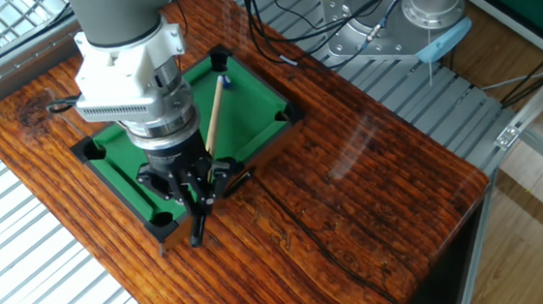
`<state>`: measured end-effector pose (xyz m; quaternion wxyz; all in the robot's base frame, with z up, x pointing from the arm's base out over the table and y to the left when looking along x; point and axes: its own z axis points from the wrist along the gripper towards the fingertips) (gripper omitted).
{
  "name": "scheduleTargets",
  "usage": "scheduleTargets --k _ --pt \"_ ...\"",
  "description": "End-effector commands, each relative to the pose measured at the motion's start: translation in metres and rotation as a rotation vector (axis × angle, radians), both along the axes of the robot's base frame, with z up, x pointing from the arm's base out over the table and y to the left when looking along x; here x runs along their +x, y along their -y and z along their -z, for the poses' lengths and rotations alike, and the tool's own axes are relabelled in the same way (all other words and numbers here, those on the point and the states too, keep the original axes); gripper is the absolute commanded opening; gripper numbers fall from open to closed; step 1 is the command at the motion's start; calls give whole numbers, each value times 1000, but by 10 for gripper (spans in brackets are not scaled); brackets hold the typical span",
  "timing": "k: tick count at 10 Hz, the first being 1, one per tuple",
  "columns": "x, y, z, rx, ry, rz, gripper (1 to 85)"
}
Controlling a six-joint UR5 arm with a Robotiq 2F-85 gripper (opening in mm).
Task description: Hit the pool ball
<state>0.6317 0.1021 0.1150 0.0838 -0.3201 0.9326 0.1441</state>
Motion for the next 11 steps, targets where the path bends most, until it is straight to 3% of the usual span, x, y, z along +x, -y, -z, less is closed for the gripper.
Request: scheduleTargets --k 1,3,6,7,11 --pt "2 2 -1 -1 0 18 10" --pt "-11 -1 -7 4 -21 22 10" --pt "-12 -15 -11 51 -19 23 10" --pt "-13 -24 -10 75 -11 6 10" --pt "-37 -39 -1 91 -8 -95 10"
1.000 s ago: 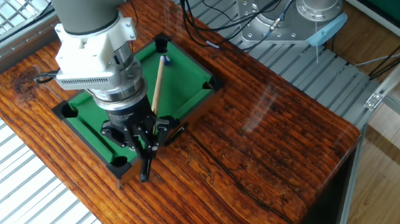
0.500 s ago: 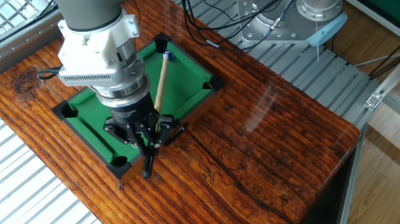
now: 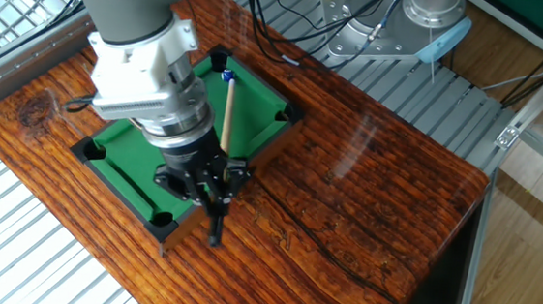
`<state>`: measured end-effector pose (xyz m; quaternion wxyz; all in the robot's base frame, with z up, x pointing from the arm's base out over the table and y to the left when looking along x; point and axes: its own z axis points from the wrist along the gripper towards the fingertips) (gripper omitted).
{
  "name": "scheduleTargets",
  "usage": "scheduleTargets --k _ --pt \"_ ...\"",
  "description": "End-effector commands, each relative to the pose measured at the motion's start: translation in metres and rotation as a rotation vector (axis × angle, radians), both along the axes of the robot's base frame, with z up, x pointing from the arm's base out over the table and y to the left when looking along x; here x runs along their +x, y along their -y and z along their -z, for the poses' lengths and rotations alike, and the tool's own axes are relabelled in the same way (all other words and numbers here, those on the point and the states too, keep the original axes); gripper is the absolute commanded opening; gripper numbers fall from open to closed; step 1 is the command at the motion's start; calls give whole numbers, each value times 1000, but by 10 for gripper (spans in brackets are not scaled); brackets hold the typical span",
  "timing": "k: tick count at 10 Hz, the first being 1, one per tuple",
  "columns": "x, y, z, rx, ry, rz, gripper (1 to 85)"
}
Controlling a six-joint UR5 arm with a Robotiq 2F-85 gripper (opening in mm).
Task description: Hit the pool ball
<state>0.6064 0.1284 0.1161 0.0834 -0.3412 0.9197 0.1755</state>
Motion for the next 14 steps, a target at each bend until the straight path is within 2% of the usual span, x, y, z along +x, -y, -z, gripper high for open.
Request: scheduleTargets --k 1,4,7,14 --pt "-20 -15 1 34 -6 -53 10" --pt "-31 -18 -2 44 -18 -70 10" --pt "-32 -14 1 30 -25 -74 10" --pt "-33 -11 3 36 -28 -97 10"
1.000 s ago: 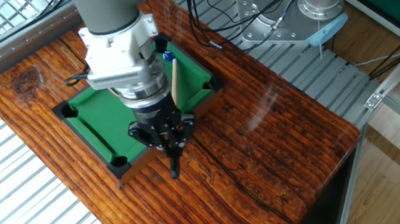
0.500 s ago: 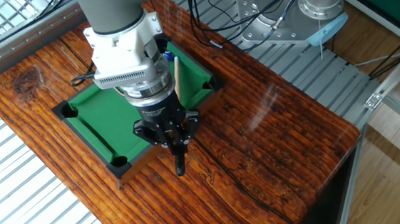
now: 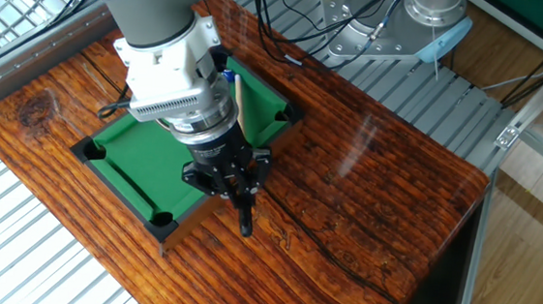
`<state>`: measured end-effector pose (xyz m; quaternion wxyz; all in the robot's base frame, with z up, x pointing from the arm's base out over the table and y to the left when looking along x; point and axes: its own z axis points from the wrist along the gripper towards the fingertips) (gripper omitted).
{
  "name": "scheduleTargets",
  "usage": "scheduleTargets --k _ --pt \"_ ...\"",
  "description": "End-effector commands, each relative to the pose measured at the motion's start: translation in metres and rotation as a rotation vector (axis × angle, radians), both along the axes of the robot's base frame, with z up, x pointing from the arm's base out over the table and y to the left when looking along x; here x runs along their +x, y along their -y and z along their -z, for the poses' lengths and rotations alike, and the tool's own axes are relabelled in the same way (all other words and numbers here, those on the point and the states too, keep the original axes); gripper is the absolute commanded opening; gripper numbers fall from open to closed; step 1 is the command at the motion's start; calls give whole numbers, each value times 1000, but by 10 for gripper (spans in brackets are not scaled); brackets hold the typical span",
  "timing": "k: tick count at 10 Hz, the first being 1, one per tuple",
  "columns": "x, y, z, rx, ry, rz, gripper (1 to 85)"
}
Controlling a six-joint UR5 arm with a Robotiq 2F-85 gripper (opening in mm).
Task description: Hit the pool ball
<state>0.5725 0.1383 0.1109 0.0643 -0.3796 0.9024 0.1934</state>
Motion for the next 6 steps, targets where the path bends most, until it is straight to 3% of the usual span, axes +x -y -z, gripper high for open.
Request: scheduleTargets --k 1,4,6 --pt "0 -5 -3 29 2 -8 10" --pt "-2 -6 -1 45 3 -18 10" --pt "-4 10 6 21 3 -46 10"
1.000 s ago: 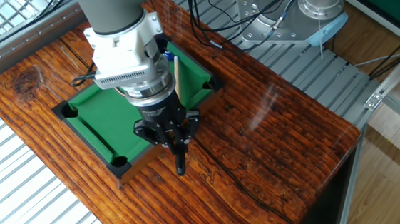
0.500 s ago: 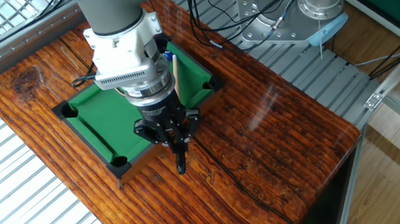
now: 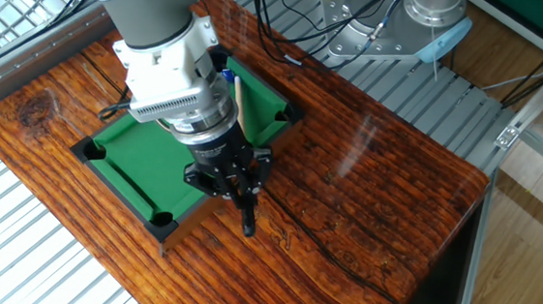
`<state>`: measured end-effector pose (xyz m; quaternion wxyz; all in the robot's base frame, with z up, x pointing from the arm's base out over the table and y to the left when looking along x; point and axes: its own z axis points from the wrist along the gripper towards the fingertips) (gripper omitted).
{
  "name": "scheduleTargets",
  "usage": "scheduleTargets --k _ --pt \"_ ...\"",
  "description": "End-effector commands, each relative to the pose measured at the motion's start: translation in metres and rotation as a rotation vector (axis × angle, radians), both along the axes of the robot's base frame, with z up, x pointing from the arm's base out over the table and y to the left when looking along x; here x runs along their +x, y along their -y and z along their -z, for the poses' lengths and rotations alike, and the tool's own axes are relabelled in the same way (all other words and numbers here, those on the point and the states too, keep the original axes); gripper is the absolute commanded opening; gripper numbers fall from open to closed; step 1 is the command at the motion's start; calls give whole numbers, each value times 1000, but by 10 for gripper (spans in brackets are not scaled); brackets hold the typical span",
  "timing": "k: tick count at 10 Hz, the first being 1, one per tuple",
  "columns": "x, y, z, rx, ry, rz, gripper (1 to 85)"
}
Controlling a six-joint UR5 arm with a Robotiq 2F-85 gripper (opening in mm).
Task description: Hit the pool ball
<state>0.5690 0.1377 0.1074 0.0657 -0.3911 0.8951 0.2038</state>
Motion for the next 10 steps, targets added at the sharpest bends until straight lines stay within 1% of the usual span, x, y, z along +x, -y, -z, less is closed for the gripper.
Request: scheduleTargets --k 1,2,3,4,5,6,7,8,9,10 --pt "-5 23 5 -33 -1 -37 10" --pt "-10 35 4 -66 -8 -49 10" --pt "-14 34 -3 -57 -19 -47 10" --pt "-13 24 -11 -40 -29 -30 10" --pt "-10 9 -18 -7 -34 -6 10" --pt "-5 -2 -22 21 -35 5 10" --pt "4 -5 -22 26 -23 6 10" --pt "21 -10 -24 45 10 15 10" --pt "40 -9 -25 57 43 27 10" --pt "56 1 -25 42 67 37 10"
